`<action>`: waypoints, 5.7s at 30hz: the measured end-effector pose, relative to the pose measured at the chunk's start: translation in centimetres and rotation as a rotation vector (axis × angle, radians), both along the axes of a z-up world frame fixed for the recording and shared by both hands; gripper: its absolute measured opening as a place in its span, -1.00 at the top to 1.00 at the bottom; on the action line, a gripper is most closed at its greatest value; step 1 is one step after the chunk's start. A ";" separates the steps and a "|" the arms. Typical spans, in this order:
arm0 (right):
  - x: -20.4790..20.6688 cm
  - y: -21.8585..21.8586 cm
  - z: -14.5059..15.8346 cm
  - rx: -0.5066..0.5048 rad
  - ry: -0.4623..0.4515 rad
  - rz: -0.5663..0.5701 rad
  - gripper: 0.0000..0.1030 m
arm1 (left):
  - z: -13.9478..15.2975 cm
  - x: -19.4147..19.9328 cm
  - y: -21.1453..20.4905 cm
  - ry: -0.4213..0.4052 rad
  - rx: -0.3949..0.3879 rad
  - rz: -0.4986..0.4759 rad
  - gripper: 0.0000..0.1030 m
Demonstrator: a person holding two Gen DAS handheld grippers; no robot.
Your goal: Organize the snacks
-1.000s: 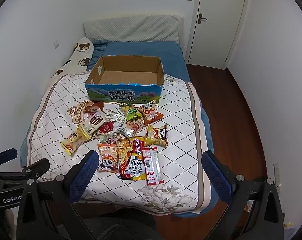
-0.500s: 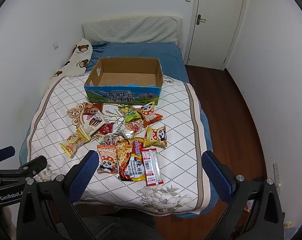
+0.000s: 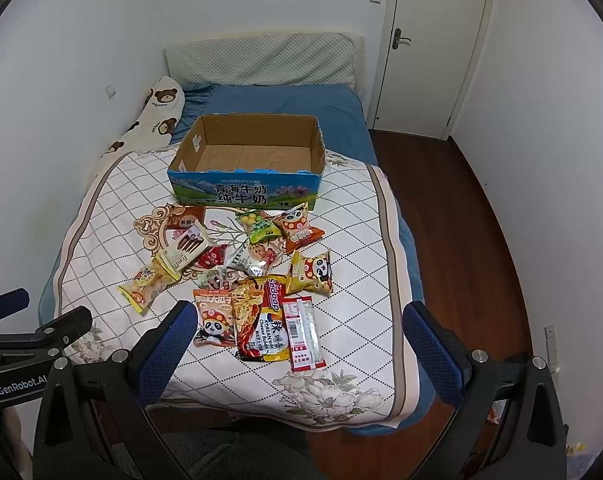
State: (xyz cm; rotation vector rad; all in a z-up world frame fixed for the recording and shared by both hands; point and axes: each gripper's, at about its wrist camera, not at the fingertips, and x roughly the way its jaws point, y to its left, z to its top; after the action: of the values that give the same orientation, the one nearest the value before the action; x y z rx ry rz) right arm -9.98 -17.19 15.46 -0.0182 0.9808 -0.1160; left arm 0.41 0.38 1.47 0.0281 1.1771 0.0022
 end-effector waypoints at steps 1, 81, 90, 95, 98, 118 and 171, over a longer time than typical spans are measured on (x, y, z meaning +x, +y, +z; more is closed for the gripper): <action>0.0 0.0 0.0 0.001 0.001 0.001 -1.00 | 0.0 -0.1 0.0 -0.001 0.000 0.000 -1.00; 14.9 1.1 -37.1 0.249 0.541 0.016 -0.94 | -24.6 10.6 3.4 0.419 0.021 0.123 -1.00; 13.7 -1.2 -38.6 0.234 0.544 -0.073 -0.70 | -27.5 11.4 -0.6 0.478 -0.055 0.055 -1.00; 12.7 -1.2 -40.3 0.219 0.558 -0.059 -0.71 | -31.7 12.9 -2.2 0.547 -0.130 0.061 -0.99; 12.0 -1.2 -41.0 0.200 0.545 -0.052 -0.71 | -34.2 13.2 -2.8 0.597 -0.148 0.076 -0.91; 10.8 7.4 -45.2 0.161 0.596 -0.154 -0.65 | -31.0 8.9 1.4 0.457 -0.045 -0.047 -0.04; 56.5 7.5 -39.2 0.263 0.441 0.061 -0.64 | -22.9 52.8 0.0 0.408 -0.144 -0.011 -0.08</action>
State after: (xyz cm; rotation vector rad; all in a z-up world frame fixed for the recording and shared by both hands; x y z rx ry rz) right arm 46.51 -9.70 -23.70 0.1735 1.4284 0.0785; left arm 53.25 0.36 -21.46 -0.0965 1.5817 -0.1019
